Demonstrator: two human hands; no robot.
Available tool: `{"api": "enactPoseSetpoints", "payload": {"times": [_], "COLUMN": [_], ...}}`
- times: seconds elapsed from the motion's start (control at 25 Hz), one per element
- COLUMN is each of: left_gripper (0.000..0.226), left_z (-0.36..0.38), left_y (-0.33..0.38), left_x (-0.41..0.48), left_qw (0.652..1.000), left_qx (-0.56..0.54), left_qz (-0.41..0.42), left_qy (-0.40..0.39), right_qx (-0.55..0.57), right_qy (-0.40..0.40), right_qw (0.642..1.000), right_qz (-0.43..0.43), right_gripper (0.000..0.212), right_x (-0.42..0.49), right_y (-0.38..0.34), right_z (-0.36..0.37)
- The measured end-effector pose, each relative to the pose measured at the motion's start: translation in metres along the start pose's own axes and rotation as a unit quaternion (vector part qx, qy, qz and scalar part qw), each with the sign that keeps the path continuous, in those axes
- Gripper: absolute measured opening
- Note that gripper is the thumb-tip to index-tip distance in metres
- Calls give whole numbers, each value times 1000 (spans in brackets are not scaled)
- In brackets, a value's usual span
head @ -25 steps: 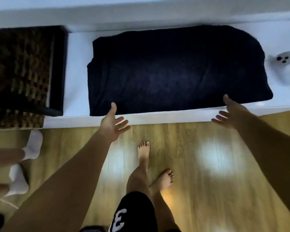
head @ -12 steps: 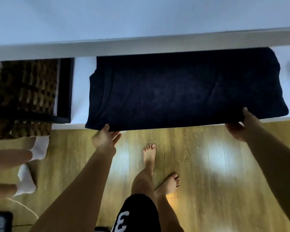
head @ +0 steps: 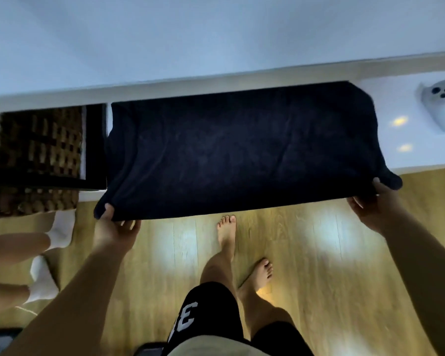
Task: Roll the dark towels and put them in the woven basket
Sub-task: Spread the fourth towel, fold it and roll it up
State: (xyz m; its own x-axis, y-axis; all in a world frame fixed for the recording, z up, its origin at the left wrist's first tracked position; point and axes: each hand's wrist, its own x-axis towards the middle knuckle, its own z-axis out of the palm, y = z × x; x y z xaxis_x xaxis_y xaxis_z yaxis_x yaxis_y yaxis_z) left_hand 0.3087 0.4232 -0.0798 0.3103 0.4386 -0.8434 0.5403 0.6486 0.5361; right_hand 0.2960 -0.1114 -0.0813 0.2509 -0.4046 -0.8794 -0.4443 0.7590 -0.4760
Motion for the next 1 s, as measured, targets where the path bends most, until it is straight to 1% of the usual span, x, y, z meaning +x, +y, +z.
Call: {"api": "enactPoseSetpoints", "payload": {"times": [0.08, 0.16, 0.2, 0.24, 0.28, 0.32, 0.36, 0.4, 0.44, 0.48, 0.52, 0.56, 0.64, 0.68, 0.72, 0.76, 0.8, 0.84, 0.92, 0.96, 1.0], "left_gripper": [38, 39, 30, 17, 10, 11, 11, 12, 14, 16, 21, 28, 40, 43, 43, 42, 42, 41, 42, 41, 38], "left_z": [-10, -16, -16, -16, -20, -21, -23, -28, -36, -44, -47, -50, -62, -68, -72, -76, -80, -81, -81, -82, -80], "left_y": [14, 31, 39, 47, 53, 59, 64, 68, 69, 70, 74, 80, 93, 101, 109, 114, 117, 120, 120, 118, 115], "left_x": [-22, -50, -63, -75, -88, -101, -113, -126, -142, -159, -173, -186, -214, -231, -248, -262, -275, -287, -316, -329, -341], "left_qw": [999, 996, 995, 994, 994, 992, 990, 989, 987, 984, 980, 975, 968, 964, 957, 948, 938, 926, 904, 895, 886], "left_qx": [15, 18, 28, 43, 52, 49, 28, 3, -13, -17, -15, -18, -37, -42, -52, -71, -87, -99, -100, -102, -107], "left_qz": [12, 22, 30, 41, 60, 90, 116, 130, 139, 153, 174, 196, 217, 221, 232, 242, 259, 276, 315, 333, 346], "left_qy": [-38, -82, -96, -88, -80, -76, -71, -73, -80, -91, -99, -106, -123, -144, -169, -195, -216, -238, -272, -280, -290], "right_qx": [16, -6, -32, -50, -58, -88, -88, -75, -38, -22, -14, -5, -15, -20, -14, 8, 24, 28, 19, 14, 10], "right_qy": [3, 3, -1, 0, -4, -7, -6, -12, -43, -61, -81, -91, -114, -123, -154, -186, -208, -248, -292, -292, -293], "right_qw": [999, 1000, 999, 997, 993, 983, 978, 975, 977, 975, 972, 968, 962, 960, 951, 942, 938, 924, 901, 894, 887], "right_qz": [-30, -20, -27, -51, -101, -161, -191, -209, -206, -211, -220, -234, -248, -250, -267, -278, -278, -289, -321, -341, -356], "right_gripper": [10, 5, 8, 10, 18, 30, 36, 34, 26, 14, 7, 7, 14, 12, 15, 35, 59, 67, 42, 39, 42], "right_x": [-20, -40, -50, -54, -57, -66, -75, -82, -93, -112, -125, -135, -162, -178, -200, -221, -242, -261, -297, -309, -320], "right_y": [-24, -50, -59, -67, -77, -86, -91, -95, -99, -105, -115, -126, -144, -152, -159, -163, -163, -161, -156, -150, -146], "right_z": [-17, -14, -6, -1, -3, -7, -13, -26, -40, -52, -60, -61, -67, -73, -76, -79, -81, -79, -73, -70, -66]}}
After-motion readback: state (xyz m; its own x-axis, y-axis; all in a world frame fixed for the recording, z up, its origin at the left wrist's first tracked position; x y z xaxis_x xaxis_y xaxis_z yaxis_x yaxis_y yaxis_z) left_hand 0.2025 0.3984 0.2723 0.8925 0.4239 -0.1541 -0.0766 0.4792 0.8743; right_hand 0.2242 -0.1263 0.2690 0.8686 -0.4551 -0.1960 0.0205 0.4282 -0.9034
